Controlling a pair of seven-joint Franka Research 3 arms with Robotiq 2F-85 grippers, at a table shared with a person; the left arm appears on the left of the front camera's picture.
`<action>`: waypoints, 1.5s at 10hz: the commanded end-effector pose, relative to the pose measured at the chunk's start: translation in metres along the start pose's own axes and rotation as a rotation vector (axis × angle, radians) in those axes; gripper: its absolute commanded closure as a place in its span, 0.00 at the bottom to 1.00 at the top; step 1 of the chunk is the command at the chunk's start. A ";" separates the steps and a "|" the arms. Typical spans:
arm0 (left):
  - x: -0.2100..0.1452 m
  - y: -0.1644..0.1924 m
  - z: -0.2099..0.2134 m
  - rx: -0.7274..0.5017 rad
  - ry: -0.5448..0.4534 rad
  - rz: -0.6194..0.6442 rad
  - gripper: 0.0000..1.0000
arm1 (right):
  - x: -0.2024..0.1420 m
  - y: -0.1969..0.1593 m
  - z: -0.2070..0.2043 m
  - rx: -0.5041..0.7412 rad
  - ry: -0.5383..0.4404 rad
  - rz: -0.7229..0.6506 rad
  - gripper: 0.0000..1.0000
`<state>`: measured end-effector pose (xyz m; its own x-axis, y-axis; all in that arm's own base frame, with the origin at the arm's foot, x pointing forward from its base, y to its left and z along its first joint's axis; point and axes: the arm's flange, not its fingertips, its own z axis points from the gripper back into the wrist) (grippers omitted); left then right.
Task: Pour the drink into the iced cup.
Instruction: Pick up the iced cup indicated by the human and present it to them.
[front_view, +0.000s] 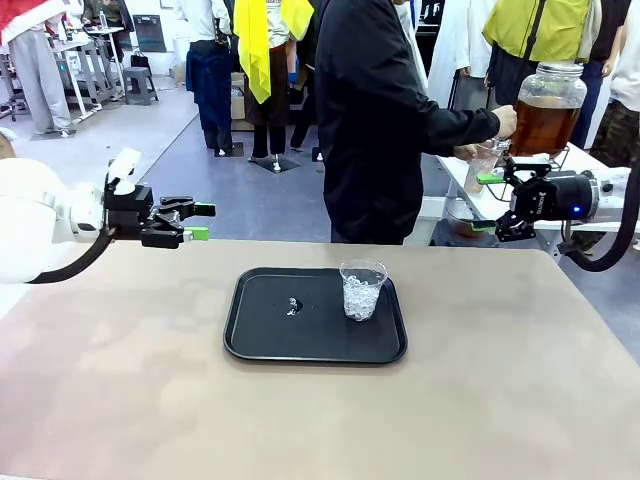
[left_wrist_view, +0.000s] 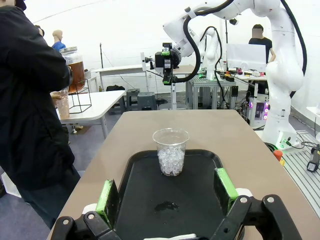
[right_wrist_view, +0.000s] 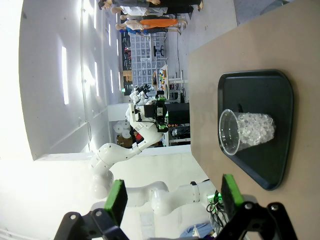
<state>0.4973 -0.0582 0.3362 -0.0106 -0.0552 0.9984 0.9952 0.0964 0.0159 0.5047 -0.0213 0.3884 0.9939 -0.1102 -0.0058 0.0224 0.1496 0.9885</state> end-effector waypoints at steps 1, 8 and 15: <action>0.002 0.000 -0.002 0.004 -0.006 -0.002 0.00 | 0.001 0.003 0.000 0.001 -0.001 0.002 0.00; 0.002 0.000 -0.002 0.004 -0.006 -0.002 0.00 | 0.001 0.003 0.000 0.001 -0.001 0.002 0.00; 0.002 0.000 -0.002 0.004 -0.006 -0.002 0.00 | 0.001 0.003 0.000 0.001 -0.001 0.002 0.00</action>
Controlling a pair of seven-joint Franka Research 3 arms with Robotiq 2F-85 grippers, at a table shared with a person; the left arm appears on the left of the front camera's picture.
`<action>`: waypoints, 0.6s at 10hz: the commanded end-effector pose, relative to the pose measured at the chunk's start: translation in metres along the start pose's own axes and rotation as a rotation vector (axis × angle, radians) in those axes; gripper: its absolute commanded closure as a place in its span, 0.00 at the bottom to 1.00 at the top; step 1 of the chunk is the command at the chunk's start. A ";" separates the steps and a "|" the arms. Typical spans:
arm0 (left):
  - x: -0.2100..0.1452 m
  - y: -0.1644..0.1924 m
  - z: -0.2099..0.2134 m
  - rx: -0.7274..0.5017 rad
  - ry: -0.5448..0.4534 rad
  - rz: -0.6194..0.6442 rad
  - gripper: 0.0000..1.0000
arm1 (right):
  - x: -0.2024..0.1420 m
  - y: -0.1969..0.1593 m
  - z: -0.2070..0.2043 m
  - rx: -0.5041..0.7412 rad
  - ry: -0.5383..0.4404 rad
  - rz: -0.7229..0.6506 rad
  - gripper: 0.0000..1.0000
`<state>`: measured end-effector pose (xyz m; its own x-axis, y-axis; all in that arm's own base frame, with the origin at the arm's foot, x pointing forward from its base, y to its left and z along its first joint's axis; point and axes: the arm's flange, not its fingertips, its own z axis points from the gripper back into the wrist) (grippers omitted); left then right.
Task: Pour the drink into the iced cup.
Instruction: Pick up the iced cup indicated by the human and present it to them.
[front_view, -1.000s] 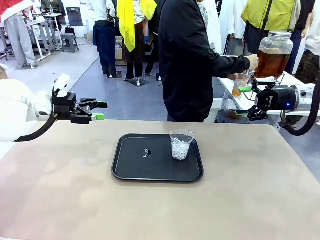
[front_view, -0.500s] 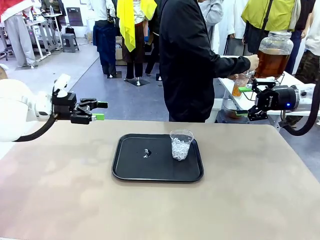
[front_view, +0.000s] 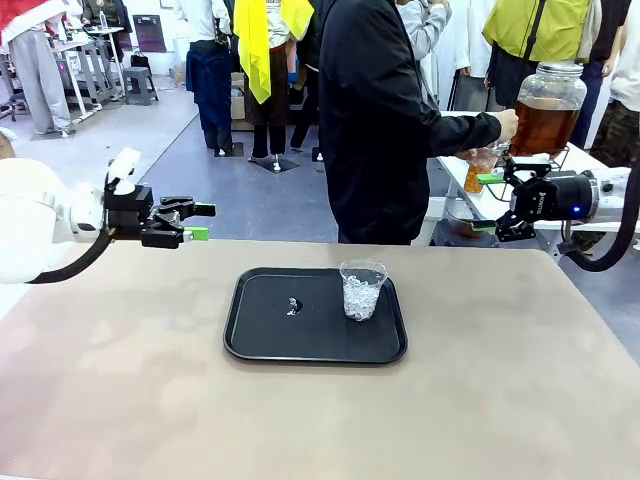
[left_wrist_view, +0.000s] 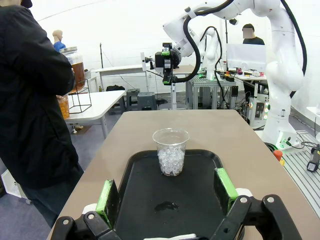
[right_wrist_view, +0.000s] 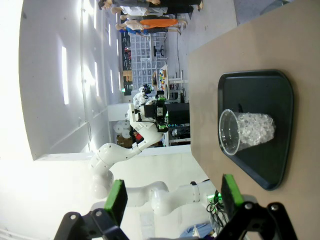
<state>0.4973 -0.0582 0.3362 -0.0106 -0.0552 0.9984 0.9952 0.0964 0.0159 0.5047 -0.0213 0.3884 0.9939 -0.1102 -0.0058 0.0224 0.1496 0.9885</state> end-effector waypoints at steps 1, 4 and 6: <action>0.002 0.000 -0.002 0.004 -0.006 -0.002 0.00 | 0.001 0.003 0.000 0.001 -0.001 0.002 0.00; 0.002 0.000 -0.002 0.004 -0.006 -0.002 0.00 | 0.001 0.003 0.000 0.001 -0.001 0.002 0.00; 0.002 0.000 -0.002 0.004 -0.006 -0.002 0.00 | 0.001 0.003 0.000 0.001 -0.001 0.002 0.00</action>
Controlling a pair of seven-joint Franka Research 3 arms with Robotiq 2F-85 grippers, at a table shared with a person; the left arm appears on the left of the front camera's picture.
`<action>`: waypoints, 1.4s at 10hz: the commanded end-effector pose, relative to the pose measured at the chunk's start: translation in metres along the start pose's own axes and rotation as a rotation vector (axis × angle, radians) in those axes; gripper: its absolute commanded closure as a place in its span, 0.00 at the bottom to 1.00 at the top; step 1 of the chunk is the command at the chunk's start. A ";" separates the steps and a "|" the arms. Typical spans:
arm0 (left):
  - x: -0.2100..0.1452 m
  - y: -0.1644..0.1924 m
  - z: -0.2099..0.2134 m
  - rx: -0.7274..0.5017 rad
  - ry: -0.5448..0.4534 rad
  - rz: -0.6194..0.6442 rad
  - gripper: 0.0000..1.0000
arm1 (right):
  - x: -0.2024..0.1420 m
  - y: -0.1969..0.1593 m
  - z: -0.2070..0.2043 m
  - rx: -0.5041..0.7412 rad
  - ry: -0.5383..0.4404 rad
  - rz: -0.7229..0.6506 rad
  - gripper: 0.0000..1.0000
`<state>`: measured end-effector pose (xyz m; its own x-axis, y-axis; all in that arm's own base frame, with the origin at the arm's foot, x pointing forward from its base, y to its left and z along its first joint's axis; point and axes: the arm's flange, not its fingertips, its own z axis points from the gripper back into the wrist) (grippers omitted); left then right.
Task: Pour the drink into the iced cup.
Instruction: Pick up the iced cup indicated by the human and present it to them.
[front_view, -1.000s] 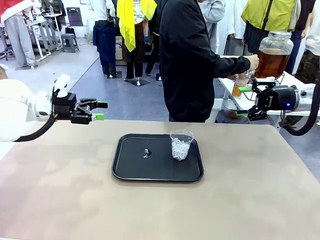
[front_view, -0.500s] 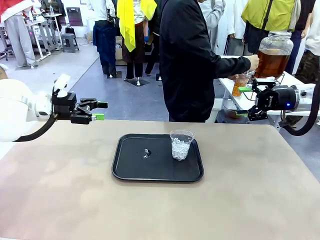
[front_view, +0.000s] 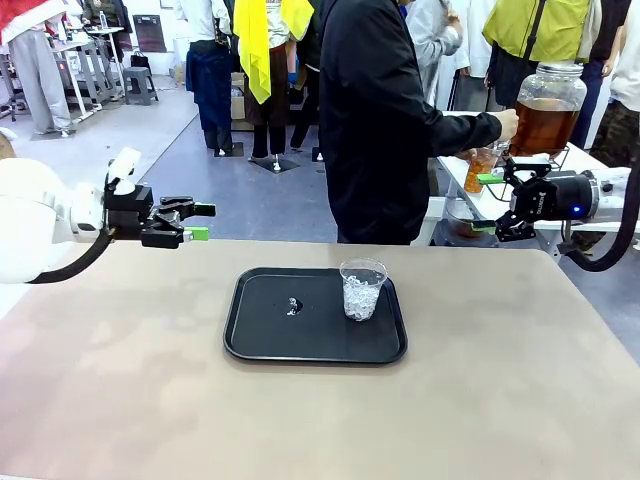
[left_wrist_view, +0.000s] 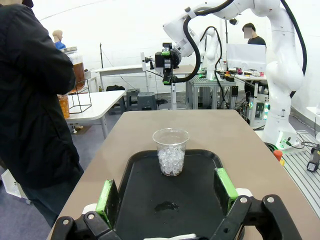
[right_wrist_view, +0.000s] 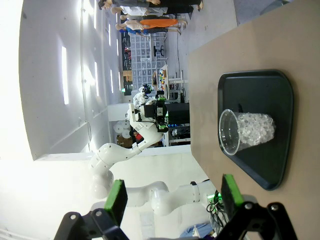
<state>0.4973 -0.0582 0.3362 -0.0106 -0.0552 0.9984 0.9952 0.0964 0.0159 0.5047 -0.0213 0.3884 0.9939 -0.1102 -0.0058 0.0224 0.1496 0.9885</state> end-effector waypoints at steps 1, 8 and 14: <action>0.002 0.000 -0.002 0.004 -0.006 -0.002 0.00 | 0.001 0.003 0.000 0.001 -0.001 0.002 0.00; 0.002 0.000 -0.002 0.004 -0.006 -0.002 0.00 | 0.001 0.003 0.000 0.001 -0.001 0.002 0.00; 0.002 0.000 -0.002 0.004 -0.006 -0.002 0.00 | 0.001 0.003 0.000 0.001 -0.001 0.002 0.00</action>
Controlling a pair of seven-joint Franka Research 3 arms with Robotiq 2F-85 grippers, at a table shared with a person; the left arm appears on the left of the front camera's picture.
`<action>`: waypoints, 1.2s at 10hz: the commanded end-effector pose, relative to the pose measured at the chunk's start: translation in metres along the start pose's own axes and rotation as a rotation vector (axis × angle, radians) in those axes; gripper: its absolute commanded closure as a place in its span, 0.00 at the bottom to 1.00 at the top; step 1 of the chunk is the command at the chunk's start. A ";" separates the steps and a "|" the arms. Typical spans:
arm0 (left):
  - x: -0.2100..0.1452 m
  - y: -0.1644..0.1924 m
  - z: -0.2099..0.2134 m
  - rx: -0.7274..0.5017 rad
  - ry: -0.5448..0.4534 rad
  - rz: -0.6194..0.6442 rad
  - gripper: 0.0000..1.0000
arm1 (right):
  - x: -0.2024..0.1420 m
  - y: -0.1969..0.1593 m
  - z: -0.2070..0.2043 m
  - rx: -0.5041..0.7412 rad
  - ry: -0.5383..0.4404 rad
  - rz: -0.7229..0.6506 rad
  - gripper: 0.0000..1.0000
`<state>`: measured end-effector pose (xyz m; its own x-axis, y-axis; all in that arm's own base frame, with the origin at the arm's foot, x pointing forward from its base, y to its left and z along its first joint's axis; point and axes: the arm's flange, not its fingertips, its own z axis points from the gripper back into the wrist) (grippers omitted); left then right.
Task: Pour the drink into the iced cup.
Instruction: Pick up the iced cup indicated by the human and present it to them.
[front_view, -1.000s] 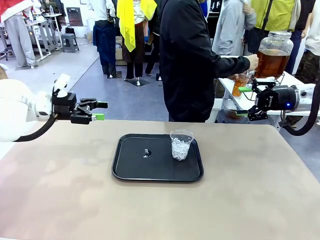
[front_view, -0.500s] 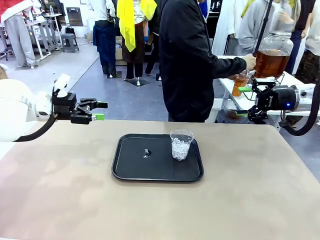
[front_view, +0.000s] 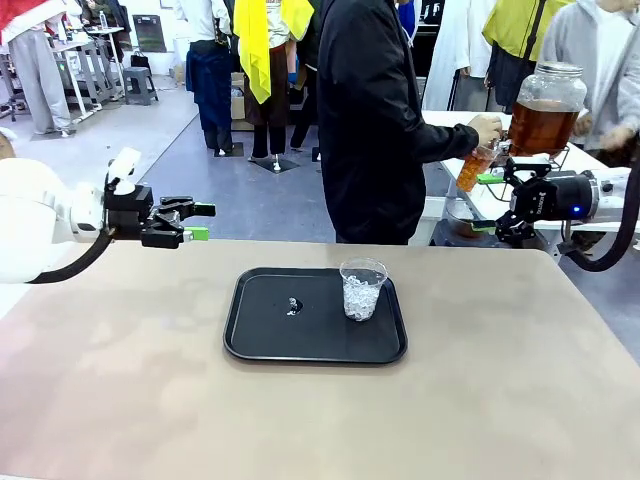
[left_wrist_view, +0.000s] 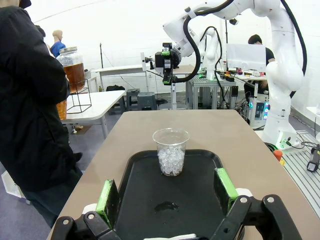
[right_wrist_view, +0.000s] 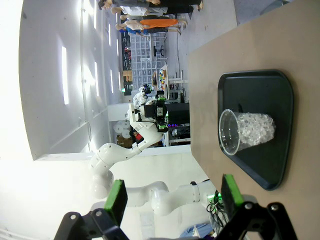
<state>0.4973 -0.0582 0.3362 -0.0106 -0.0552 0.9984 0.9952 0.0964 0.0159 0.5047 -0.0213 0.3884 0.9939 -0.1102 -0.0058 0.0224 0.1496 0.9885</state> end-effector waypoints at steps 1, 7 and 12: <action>0.002 0.000 -0.002 0.004 -0.006 -0.002 0.00 | 0.001 0.003 0.000 0.001 -0.001 0.002 0.00; 0.002 0.000 -0.002 0.004 -0.006 -0.002 0.00 | 0.001 0.003 0.000 0.001 -0.001 0.002 0.00; 0.002 0.000 -0.002 0.004 -0.006 -0.002 0.00 | 0.001 0.003 0.000 0.001 -0.001 0.002 0.00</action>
<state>0.4973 -0.0582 0.3362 -0.0106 -0.0552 0.9984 0.9952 0.0964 0.0159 0.5047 -0.0213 0.3884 0.9939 -0.1102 -0.0058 0.0224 0.1496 0.9885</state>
